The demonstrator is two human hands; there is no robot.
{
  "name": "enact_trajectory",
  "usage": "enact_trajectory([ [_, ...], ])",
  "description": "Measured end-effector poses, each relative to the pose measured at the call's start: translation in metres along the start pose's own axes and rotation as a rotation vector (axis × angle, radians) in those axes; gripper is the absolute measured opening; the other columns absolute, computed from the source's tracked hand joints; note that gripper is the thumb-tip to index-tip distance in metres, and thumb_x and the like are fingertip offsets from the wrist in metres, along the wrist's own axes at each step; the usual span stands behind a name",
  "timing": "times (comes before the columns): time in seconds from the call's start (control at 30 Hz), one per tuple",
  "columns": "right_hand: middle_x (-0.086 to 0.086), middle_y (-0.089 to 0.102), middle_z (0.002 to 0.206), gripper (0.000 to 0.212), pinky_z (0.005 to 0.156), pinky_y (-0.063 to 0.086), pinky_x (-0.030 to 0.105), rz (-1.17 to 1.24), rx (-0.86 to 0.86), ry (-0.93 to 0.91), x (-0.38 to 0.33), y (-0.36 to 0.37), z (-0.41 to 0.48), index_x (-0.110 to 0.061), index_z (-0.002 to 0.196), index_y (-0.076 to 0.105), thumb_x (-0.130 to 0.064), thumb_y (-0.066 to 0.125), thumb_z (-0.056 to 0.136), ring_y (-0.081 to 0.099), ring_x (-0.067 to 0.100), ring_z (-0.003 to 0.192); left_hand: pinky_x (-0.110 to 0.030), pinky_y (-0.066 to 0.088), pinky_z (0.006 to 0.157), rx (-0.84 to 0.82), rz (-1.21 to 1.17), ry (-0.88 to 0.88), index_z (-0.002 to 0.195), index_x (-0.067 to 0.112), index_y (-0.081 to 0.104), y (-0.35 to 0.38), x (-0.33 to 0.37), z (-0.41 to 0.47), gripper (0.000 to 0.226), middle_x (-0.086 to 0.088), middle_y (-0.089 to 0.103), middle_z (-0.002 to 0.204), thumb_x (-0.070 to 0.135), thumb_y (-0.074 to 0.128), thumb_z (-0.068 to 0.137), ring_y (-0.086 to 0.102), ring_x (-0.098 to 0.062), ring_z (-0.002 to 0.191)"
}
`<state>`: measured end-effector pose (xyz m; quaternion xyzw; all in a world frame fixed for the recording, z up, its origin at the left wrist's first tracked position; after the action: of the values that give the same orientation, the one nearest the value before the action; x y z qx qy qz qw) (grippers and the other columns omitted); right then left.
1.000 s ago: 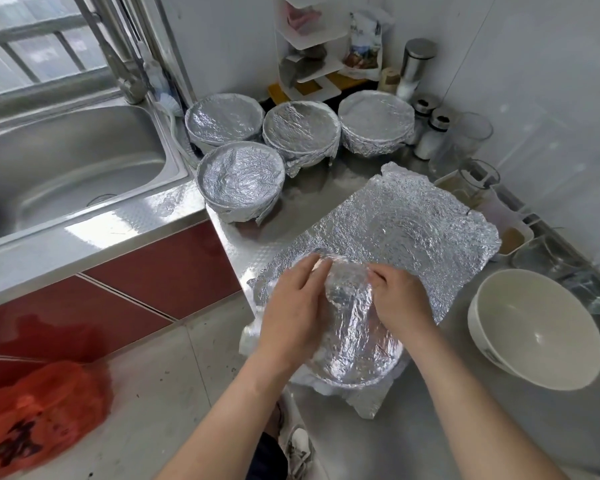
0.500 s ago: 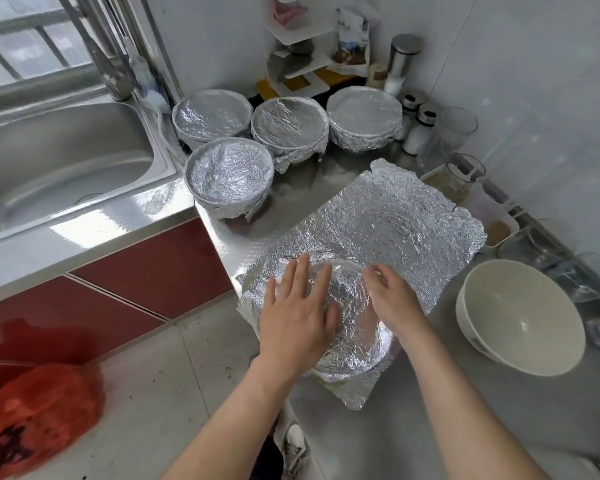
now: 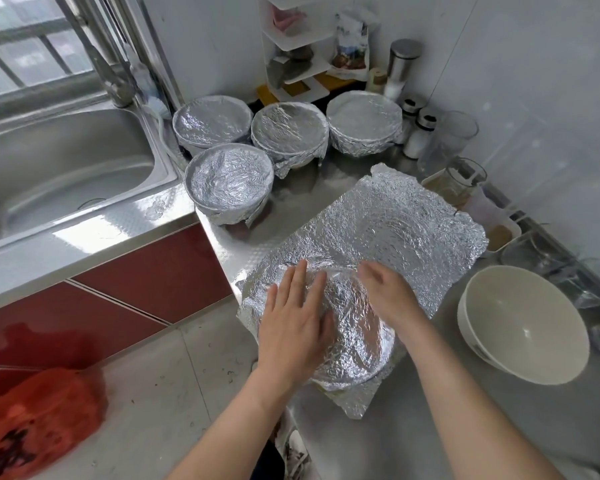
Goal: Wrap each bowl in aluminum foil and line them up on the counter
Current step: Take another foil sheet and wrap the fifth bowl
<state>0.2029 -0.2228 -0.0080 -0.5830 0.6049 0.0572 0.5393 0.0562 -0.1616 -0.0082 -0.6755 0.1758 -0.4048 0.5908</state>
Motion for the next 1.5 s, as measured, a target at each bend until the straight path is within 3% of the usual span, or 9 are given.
enact_trajectory([
  [0.17, 0.027, 0.050, 0.133, 0.052, 0.099, 0.041, 0.047, 0.151, -0.005, 0.092, -0.006, -0.006, 0.015, 0.007, 0.128, 0.049, -0.037, 0.037, 0.103, 0.047, 0.042, 0.123, -0.051, 0.028, 0.116, -0.008, -0.067, 0.052, 0.150, 0.015, 0.034, 0.004, -0.004, 0.004, 0.056, -0.014, 0.029, 0.157, 0.036, 0.031, 0.098, 0.023, -0.031, 0.146],
  [0.3, 0.017, 0.065, 0.097, 0.045, 0.080, 0.050, 0.037, 0.014, -0.021, -0.019, -0.016, 0.005, 0.020, 0.003, 0.119, 0.058, -0.034, 0.038, 0.103, 0.063, 0.028, 0.084, -0.053, 0.034, 0.112, 0.003, -0.084, 0.062, 0.146, 0.010, 0.040, 0.004, -0.001, 0.005, 0.054, -0.017, 0.034, 0.154, 0.033, 0.033, 0.097, 0.029, -0.034, 0.144],
  [0.4, 0.009, 0.066, 0.118, 0.039, 0.093, 0.047, 0.034, -0.092, 0.026, -0.121, -0.019, 0.006, 0.019, -0.007, 0.126, 0.058, -0.031, 0.038, 0.103, 0.061, 0.027, 0.109, -0.054, 0.035, 0.110, 0.016, -0.073, 0.065, 0.145, 0.008, 0.042, 0.005, -0.001, 0.006, 0.054, -0.018, 0.036, 0.152, 0.032, 0.035, 0.097, 0.030, -0.034, 0.143],
  [0.57, 0.001, 0.055, 0.069, 0.037, 0.055, 0.034, 0.029, -0.210, -0.015, -0.171, -0.015, 0.012, 0.018, -0.015, 0.095, 0.062, -0.038, 0.034, 0.103, 0.046, 0.014, 0.060, -0.053, 0.035, 0.110, 0.000, -0.037, 0.071, 0.145, 0.006, 0.042, 0.010, -0.002, 0.006, 0.055, -0.018, 0.036, 0.153, 0.031, 0.035, 0.096, 0.030, -0.034, 0.144],
  [0.8, 0.001, 0.048, 0.143, 0.048, 0.104, 0.036, 0.037, -0.135, -0.135, -0.112, -0.027, 0.007, 0.031, -0.021, 0.142, 0.043, -0.045, 0.037, 0.101, 0.047, 0.020, 0.129, -0.053, 0.035, 0.111, 0.035, -0.075, 0.056, 0.145, 0.009, 0.041, 0.000, -0.001, 0.007, 0.055, -0.015, 0.038, 0.152, 0.031, 0.034, 0.096, 0.032, -0.032, 0.143],
  [0.97, 0.006, 0.069, 0.104, 0.038, 0.087, 0.050, 0.040, -0.346, -0.135, -0.229, -0.040, 0.024, 0.029, -0.014, 0.108, 0.066, -0.038, 0.037, 0.102, 0.063, 0.023, 0.096, -0.053, 0.038, 0.109, 0.033, -0.103, 0.080, 0.142, 0.004, 0.045, 0.001, 0.001, 0.008, 0.055, -0.016, 0.041, 0.150, 0.029, 0.035, 0.094, 0.036, -0.032, 0.141],
  [1.17, 0.003, 0.060, 0.073, 0.037, 0.067, 0.046, 0.036, -0.340, -0.111, -0.271, -0.034, 0.022, 0.024, -0.011, 0.087, 0.061, -0.038, 0.040, 0.102, 0.058, 0.025, 0.073, -0.053, 0.036, 0.110, 0.021, -0.126, 0.129, 0.143, 0.005, 0.043, 0.000, 0.000, 0.008, 0.053, -0.013, 0.041, 0.151, 0.029, 0.035, 0.096, 0.034, -0.031, 0.142],
  [1.33, -0.002, 0.059, 0.130, 0.039, 0.099, 0.045, 0.039, -0.135, -0.181, -0.170, -0.022, 0.011, 0.022, -0.026, 0.133, 0.054, -0.044, 0.043, 0.099, 0.055, 0.015, 0.115, -0.046, 0.036, 0.112, 0.091, -0.187, 0.083, 0.141, 0.007, 0.047, -0.019, -0.001, 0.003, 0.051, -0.012, 0.046, 0.147, 0.026, 0.036, 0.095, 0.039, -0.030, 0.137],
  [1.5, -0.016, 0.054, 0.079, 0.036, 0.053, 0.034, 0.012, -0.096, -0.192, -0.148, -0.015, 0.015, 0.019, -0.022, 0.136, 0.053, -0.028, 0.046, 0.101, 0.043, -0.004, 0.059, -0.029, 0.040, 0.092, 0.269, -0.322, -0.254, 0.125, 0.008, 0.061, -0.027, -0.030, -0.025, 0.036, -0.007, 0.059, 0.119, 0.006, 0.061, 0.089, 0.051, -0.023, 0.106],
])
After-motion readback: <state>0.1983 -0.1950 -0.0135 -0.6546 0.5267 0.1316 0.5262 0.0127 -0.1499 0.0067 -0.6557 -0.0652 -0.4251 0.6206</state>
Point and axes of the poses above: each hand's wrist, its own z-axis towards the middle knuckle, its own y-axis out of the palm, x = y × z, the point moved 8 cm from there along z, towards the middle knuckle
